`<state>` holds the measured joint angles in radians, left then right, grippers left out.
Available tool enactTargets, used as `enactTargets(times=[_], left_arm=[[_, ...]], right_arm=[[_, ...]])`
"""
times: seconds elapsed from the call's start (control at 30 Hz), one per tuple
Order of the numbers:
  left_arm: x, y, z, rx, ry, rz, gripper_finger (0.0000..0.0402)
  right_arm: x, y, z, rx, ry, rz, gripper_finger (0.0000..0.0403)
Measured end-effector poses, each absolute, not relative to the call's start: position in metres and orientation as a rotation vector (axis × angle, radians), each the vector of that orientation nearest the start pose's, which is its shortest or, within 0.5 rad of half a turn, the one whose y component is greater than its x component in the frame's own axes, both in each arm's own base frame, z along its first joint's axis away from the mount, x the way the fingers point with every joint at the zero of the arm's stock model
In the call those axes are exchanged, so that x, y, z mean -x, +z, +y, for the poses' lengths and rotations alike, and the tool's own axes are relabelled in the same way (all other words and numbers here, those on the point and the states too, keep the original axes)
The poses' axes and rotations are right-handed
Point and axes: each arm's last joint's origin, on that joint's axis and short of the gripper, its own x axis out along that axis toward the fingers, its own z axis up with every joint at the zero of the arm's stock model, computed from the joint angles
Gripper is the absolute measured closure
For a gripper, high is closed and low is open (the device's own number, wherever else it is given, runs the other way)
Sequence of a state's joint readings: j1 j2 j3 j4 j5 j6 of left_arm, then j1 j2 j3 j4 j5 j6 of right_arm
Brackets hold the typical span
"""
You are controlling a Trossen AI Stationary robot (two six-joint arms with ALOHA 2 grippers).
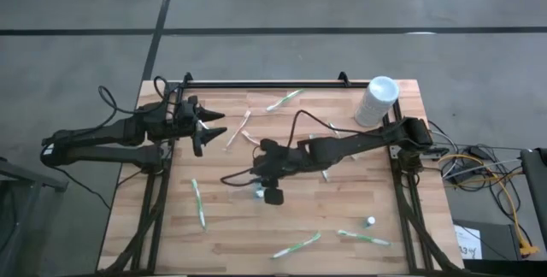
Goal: Pick & Place toothbrushing station
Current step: Put the blue mouthwash into the transparent organizer
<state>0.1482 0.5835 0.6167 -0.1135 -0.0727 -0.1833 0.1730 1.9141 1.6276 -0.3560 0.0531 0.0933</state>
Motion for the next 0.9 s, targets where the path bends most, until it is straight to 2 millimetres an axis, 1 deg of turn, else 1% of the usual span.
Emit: enactTargets(times=[0.1, 0.17, 0.37, 0.7, 0.9], left_arm=[[-0.137, 0.309, 0.023, 0.185, 0.228, 0.062, 0.0162], [-0.138, 0.309, 0.023, 0.186, 0.229, 0.064, 0.0162], [-0.138, 0.309, 0.023, 0.186, 0.229, 0.063, 0.0162], [-0.138, 0.309, 0.023, 0.185, 0.233, 0.063, 0.0162], [-0.138, 0.309, 0.023, 0.185, 0.233, 0.064, 0.0162]], right_arm=[[-0.436, 0.287, 0.075, -0.028, 0.099, 0.577, 0.0305], [-0.44, 0.286, 0.076, -0.038, 0.121, 0.544, 0.0305], [-0.445, 0.27, 0.079, -0.04, 0.124, 0.593, 0.0305], [-0.453, 0.248, 0.081, -0.036, 0.121, 0.633, 0.0305], [-0.453, 0.245, 0.081, -0.037, 0.12, 0.642, 0.0305]])
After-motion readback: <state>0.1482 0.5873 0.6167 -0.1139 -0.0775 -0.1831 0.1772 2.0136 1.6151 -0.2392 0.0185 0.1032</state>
